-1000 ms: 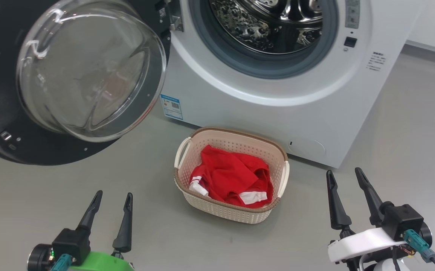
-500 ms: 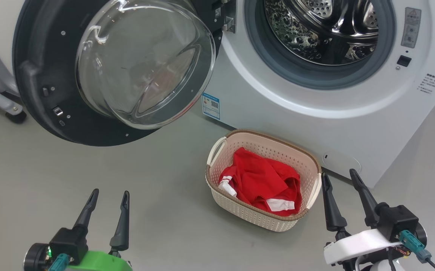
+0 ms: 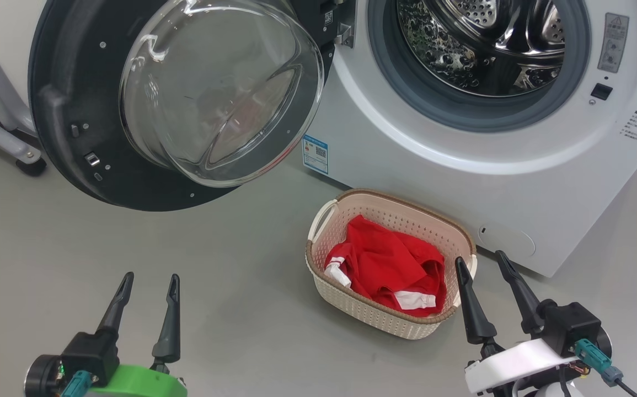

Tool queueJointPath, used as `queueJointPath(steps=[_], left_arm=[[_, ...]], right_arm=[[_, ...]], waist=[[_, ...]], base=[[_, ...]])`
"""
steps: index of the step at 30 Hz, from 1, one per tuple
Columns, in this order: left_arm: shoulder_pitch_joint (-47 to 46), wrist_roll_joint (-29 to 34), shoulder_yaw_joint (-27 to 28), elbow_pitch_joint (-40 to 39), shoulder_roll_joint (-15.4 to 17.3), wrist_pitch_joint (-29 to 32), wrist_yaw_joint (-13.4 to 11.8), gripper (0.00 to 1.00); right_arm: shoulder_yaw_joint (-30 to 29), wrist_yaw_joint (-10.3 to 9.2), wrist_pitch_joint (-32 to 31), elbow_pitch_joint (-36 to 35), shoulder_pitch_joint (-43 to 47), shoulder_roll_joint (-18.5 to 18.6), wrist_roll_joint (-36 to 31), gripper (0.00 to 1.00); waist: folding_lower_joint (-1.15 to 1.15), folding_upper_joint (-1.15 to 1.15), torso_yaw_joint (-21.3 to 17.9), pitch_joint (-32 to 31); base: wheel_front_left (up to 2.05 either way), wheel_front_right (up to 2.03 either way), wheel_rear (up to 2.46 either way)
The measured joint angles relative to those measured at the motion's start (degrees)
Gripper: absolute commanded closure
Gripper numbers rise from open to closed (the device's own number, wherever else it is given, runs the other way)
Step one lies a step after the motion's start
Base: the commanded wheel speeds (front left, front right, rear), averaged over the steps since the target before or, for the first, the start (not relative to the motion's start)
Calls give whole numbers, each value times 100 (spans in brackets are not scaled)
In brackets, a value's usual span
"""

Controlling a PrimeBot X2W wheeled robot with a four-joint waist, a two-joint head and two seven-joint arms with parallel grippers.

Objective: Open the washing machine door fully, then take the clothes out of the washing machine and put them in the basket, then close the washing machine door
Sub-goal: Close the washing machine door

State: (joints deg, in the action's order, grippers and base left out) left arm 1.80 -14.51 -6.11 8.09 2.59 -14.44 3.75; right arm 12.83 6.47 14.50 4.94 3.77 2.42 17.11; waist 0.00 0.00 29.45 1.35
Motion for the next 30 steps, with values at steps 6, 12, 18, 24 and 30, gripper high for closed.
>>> queueJointPath(steps=[6, 12, 18, 24, 30], left_arm=[[0, 0, -20, -48, -1, 0, 1, 0], [0, -1, 25, -80, -1, 0, 0, 0], [0, -1, 56, -115, -1, 0, -43, 0], [1, -1, 63, -142, -1, 0, -44, 0], [3, -1, 64, -148, -1, 0, -44, 0]], right_arm=[[-43, 0, 0, -10, -2, 2, 0, 0], [9, 2, 0, 7, -37, 2, 0, 0], [74, 3, 0, 44, -105, 3, 0, 0], [116, 5, 0, 91, -156, 3, 0, 0], [134, 14, 0, 110, -203, 4, 0, 0]], waist=[[0, 0, 36, 88], [0, 0, 103, 164], [0, 0, 120, 182], [0, 0, 129, 182], [0, 0, 129, 177]], base=[[0, 0, 0], [0, 0, 0], [0, 0, 0], [0, 0, 0], [0, 0, 0]])
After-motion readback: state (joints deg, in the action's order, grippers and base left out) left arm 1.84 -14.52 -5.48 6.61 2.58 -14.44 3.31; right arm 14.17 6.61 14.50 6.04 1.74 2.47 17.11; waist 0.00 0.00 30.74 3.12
